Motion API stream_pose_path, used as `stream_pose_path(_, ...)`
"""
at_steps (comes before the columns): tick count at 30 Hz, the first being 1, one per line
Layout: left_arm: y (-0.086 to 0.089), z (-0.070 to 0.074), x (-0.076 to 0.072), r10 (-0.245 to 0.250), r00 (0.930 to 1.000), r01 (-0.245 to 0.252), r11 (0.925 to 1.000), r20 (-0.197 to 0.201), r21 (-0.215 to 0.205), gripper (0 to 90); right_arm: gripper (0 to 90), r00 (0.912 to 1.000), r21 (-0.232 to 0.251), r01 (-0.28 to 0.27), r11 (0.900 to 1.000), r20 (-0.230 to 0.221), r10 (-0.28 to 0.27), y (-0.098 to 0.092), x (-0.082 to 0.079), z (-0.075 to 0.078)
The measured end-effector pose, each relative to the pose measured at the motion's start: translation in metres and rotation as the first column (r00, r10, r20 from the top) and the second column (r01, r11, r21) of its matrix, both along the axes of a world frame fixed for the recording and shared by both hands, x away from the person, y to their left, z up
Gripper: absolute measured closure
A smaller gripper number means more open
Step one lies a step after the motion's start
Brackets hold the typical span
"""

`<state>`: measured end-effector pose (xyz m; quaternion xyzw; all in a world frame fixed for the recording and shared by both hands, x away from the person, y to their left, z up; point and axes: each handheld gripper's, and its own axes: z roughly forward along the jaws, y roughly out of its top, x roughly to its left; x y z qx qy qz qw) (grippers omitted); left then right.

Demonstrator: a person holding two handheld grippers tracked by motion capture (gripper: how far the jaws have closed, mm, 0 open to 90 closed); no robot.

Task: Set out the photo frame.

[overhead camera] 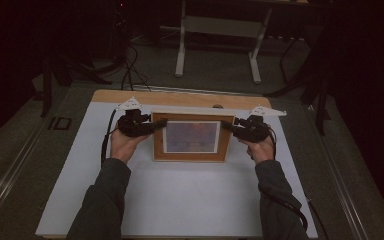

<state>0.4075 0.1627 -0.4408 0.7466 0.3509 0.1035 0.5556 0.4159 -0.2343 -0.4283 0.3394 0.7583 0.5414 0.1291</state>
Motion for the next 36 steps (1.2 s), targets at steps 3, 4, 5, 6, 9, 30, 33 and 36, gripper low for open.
stream_pose_path(3, 0.002, -0.002, 0.003, 0.009, 1.0000, -0.009, 0.9999, 0.001, -0.013, 57.3, 59.7, 1.0000, 0.004, 0.008, 1.000, 0.002, -0.008, 0.003, 0.002, -0.001)
stream_pose_path(4, 0.002, -0.002, 0.003, 0.012, 0.9999, -0.012, 0.9998, 0.000, -0.017, 57.1, 59.7, 0.9999, 0.006, 0.012, 1.000, 0.002, -0.012, 0.003, 0.002, -0.001)
stream_pose_path(5, 0.003, -0.003, 0.004, 0.014, 0.9999, -0.014, 0.9997, -0.003, -0.020, 57.0, 59.7, 0.9999, 0.007, 0.014, 1.000, 0.001, -0.014, 0.004, 0.003, -0.002)
stream_pose_path(6, 0.003, -0.003, 0.005, 0.017, 0.9998, -0.017, 0.9996, -0.007, -0.023, 56.7, 59.7, 0.9999, 0.008, 0.014, 1.000, -0.004, -0.014, 0.005, 0.004, -0.002)
stream_pose_path(9, 0.005, -0.004, 0.006, 0.020, 0.9996, -0.021, 0.9993, -0.020, -0.032, 56.2, 59.7, 0.9999, 0.012, 0.012, 1.000, -0.013, -0.011, 0.006, 0.004, -0.004)
stream_pose_path(30, -0.003, -0.003, 0.002, -0.015, 0.9869, 0.001, 0.9961, -0.161, -0.088, 55.2, 59.8, 0.9969, 0.019, 0.021, 1.000, -0.076, -0.019, -0.004, -0.007, -0.004)
stream_pose_path(33, -0.005, -0.003, 0.000, -0.019, 0.9853, 0.003, 0.9958, -0.170, -0.091, 55.3, 59.8, 0.9966, 0.020, 0.023, 1.000, -0.079, -0.022, -0.006, -0.010, -0.004)
stream_pose_path(36, -0.006, -0.003, -0.001, -0.027, 0.9827, 0.008, 0.9948, -0.183, -0.101, 55.3, 59.8, 0.9959, 0.015, 0.021, 1.000, -0.088, -0.020, -0.008, -0.012, -0.003)
